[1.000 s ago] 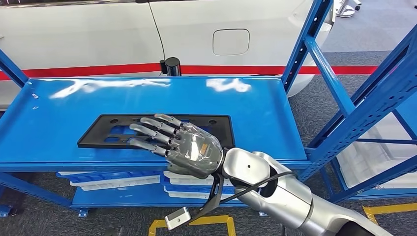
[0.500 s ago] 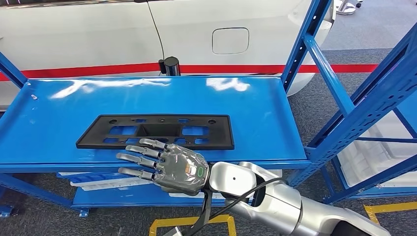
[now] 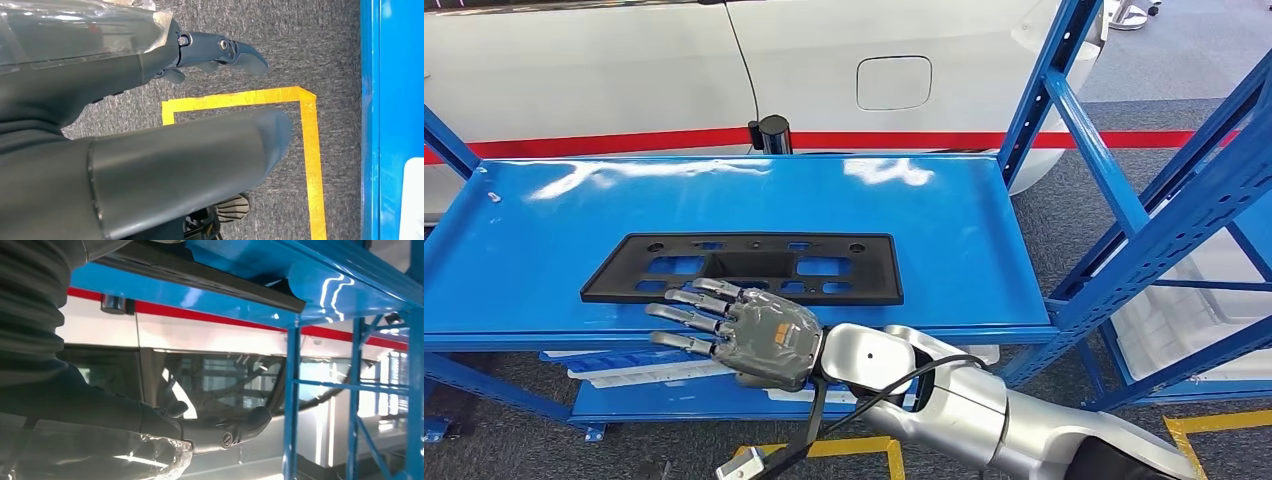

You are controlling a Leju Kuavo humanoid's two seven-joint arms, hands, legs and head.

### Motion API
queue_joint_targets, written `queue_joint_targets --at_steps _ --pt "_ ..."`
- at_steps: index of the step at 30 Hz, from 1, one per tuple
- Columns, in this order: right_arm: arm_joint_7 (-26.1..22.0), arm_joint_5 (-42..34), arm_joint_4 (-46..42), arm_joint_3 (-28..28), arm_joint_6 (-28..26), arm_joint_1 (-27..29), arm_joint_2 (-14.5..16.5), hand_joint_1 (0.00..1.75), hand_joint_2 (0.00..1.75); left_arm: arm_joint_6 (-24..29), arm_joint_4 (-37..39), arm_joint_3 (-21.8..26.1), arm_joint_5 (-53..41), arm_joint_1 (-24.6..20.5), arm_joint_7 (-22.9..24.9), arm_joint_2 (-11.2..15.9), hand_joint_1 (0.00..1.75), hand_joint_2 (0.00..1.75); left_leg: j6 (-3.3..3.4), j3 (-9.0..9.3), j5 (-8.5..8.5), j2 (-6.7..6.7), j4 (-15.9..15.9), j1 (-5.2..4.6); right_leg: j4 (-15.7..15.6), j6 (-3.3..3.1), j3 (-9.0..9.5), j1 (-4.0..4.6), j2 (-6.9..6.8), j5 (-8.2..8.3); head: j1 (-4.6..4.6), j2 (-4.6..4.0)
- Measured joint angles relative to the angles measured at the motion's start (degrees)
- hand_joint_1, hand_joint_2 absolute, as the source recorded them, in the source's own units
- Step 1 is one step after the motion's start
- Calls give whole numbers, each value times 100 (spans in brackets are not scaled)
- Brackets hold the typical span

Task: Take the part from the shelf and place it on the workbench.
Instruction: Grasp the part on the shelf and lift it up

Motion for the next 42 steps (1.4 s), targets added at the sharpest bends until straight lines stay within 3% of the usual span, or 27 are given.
queue_joint_targets --at_steps 13,42 --pt "83 -15 1306 -87 -235 -98 431 0 175 89 0 -11 94 -4 25 -2 0 0 0 1 0 0 0 0 0 0 0 0 0 0 0 0" --pt "482 107 1962 -268 -205 -73 627 0 175 84 0 -157 167 -6 42 0 0 0 0 1 0 1 0 0 0 0 -2 0 0 0 0 0"
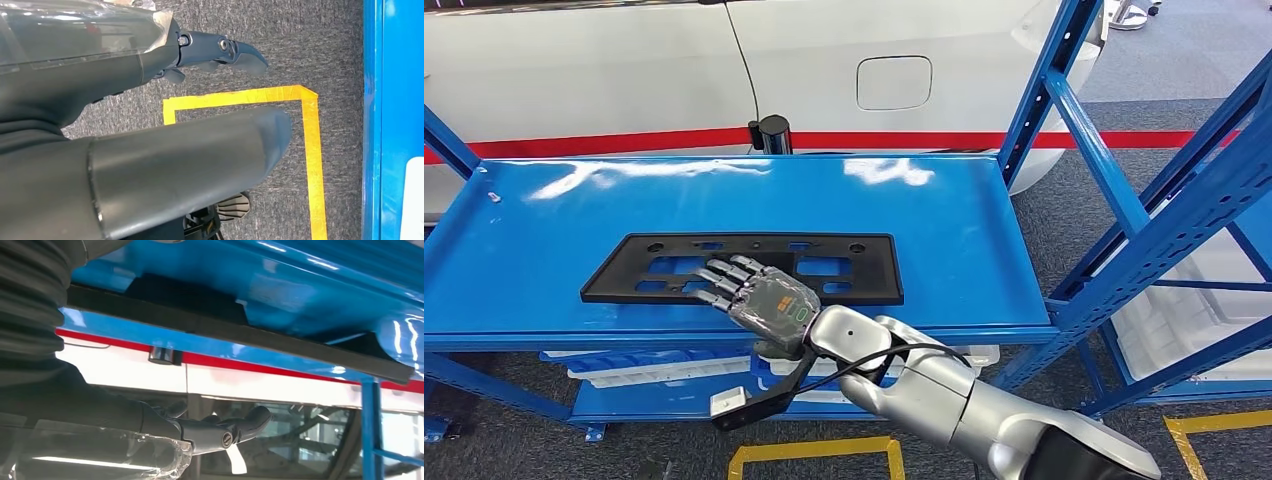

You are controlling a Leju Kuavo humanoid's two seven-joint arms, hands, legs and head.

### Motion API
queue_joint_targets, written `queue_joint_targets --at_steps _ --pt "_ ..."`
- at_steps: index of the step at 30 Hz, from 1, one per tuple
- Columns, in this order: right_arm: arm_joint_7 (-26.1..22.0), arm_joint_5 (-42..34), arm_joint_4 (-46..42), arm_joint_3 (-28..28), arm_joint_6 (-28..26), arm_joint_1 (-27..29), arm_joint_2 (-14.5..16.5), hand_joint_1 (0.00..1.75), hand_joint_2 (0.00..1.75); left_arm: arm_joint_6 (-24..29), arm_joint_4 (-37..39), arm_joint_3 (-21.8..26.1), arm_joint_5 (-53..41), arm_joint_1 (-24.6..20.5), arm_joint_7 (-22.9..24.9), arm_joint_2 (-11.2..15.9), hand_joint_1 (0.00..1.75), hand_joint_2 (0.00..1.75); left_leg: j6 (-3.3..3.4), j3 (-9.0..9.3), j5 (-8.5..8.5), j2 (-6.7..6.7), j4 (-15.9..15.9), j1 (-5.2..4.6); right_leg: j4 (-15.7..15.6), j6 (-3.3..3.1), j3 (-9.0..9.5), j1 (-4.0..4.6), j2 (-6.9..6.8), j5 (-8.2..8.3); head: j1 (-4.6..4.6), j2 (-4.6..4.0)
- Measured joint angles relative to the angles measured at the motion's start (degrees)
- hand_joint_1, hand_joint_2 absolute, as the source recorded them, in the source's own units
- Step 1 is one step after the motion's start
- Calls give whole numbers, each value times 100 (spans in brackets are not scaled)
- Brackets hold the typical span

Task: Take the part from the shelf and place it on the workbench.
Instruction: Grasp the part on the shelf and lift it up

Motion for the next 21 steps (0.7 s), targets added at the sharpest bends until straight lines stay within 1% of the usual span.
queue_joint_targets --at_steps 11,21 --pt "26 -1 301 -68 -42 38 -22 0 175 -32 0 -20 -15 -2 0 3 0 0 0 0 0 0 0 0 0 0 -1 0 0 0 0 0" --pt "227 7 596 -192 -433 79 -48 0 175 -64 0 -110 24 -4 7 11 0 0 0 1 0 0 1 0 0 0 0 0 0 0 0 0"
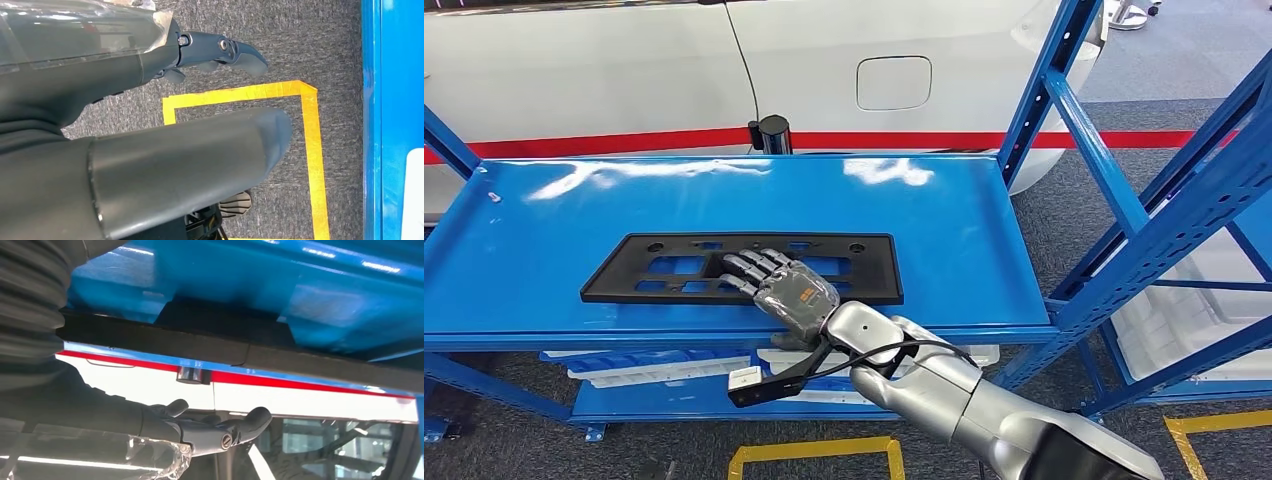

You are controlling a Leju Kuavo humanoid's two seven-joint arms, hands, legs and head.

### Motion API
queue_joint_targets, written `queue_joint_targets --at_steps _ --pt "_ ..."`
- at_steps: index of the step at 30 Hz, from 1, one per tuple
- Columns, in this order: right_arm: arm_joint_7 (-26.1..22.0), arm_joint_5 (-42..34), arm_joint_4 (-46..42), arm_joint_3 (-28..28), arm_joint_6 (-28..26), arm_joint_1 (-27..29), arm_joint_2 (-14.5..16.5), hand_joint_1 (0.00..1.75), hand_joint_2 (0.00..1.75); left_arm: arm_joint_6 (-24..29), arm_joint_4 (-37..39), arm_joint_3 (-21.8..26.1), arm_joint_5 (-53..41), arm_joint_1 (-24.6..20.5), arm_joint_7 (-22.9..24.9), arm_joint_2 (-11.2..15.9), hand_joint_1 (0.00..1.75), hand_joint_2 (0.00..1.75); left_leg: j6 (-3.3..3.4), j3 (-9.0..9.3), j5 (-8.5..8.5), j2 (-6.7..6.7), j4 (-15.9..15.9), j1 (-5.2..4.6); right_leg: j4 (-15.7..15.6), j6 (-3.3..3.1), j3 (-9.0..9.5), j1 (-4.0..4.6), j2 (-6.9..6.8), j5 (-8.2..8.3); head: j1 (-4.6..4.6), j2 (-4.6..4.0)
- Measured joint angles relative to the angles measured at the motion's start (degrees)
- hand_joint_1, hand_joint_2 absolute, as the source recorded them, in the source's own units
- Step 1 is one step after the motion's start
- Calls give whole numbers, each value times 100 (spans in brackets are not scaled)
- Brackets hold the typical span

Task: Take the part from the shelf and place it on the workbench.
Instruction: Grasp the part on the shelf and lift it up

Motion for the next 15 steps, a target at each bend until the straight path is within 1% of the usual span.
queue_joint_targets --at_steps 7,15 --pt "281 132 211 -142 -479 52 -5 0 175 -6 0 -67 7 0 3 0 0 0 0 0 0 0 0 0 0 0 1 0 1 0 0 0" --pt "479 344 396 -245 -683 55 6 0 175 -15 0 -133 58 1 15 5 0 0 0 0 0 0 0 0 0 0 1 0 1 0 0 0"
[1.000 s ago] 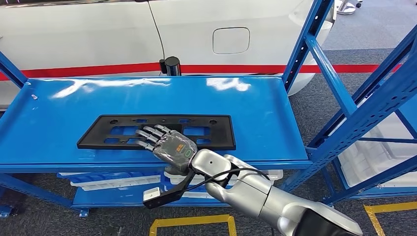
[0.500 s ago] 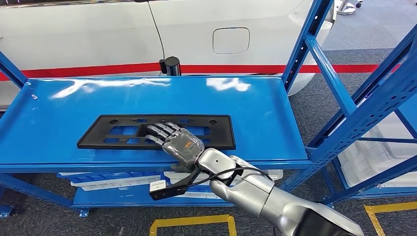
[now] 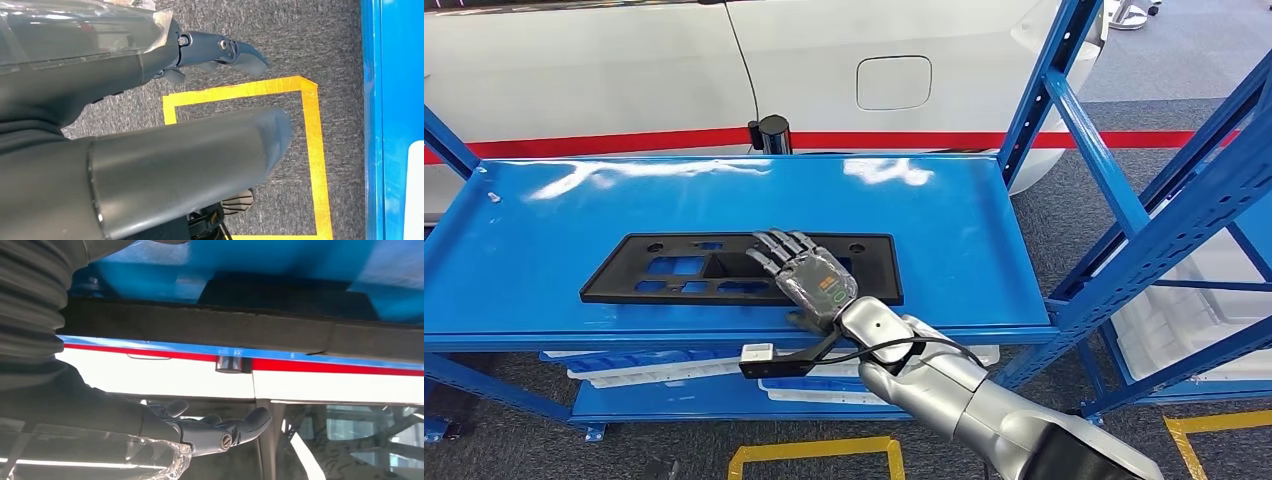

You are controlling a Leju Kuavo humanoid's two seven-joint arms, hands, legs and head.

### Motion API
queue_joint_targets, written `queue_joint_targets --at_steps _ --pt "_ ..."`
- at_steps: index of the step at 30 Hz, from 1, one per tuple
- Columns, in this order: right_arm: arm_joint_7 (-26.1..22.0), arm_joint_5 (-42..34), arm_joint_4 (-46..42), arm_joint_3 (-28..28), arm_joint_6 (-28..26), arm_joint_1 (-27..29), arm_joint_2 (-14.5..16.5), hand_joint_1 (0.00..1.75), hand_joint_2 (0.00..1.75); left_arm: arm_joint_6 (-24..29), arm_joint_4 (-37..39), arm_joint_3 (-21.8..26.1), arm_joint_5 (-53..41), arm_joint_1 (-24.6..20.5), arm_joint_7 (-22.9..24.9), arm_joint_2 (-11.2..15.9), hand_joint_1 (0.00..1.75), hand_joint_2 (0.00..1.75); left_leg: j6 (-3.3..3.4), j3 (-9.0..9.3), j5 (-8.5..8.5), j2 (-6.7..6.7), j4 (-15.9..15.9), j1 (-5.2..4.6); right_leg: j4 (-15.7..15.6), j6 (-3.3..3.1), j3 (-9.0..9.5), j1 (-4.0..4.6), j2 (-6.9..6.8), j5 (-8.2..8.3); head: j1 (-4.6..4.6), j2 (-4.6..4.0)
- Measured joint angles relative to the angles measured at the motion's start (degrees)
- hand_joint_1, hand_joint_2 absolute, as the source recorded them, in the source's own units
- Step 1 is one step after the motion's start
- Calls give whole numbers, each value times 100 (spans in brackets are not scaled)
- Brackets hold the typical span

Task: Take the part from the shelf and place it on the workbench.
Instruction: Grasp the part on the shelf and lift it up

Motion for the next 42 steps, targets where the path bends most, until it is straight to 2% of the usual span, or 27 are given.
queue_joint_targets --at_steps 13,28,34,35,37,38,39,41,42 --pt "163 232 167 -17 -30 -10 75 0 175 33 0 -4 103 4 -19 6 0 0 0 6 0 0 0 0 0 0 7 0 0 0 0 0" --pt "727 620 239 -48 232 -46 196 0 175 104 0 -36 209 4 -24 5 0 0 0 17 0 1 0 0 0 0 18 0 0 0 0 0" --pt "814 669 269 -56 322 -78 237 0 175 104 0 -36 239 3 -24 4 0 0 0 19 0 1 0 0 0 0 19 0 0 0 0 0" --pt "823 671 273 -57 339 -83 243 9 175 104 0 -36 244 3 -24 4 0 0 0 20 0 1 0 0 0 0 20 0 0 0 0 0" --pt "839 680 281 -59 367 -89 254 50 175 104 0 -36 255 2 -24 3 0 0 0 21 0 1 0 0 0 0 20 0 0 0 0 0" --pt "847 686 288 -60 377 -92 258 84 175 104 0 -36 264 2 -24 2 0 0 0 21 0 2 0 0 0 0 21 0 0 0 0 0" --pt "856 693 297 -61 383 -94 261 110 175 104 0 -36 274 2 -24 2 0 0 0 21 0 2 0 0 0 0 21 0 0 0 0 0" --pt "874 700 318 -61 398 -94 262 137 175 104 0 -36 291 2 -25 2 0 0 0 21 0 1 0 0 0 0 21 0 0 0 0 0" --pt "891 707 331 -62 407 -90 261 135 175 104 0 -37 295 2 -28 2 0 0 0 21 0 1 0 0 0 0 21 0 0 0 0 0"
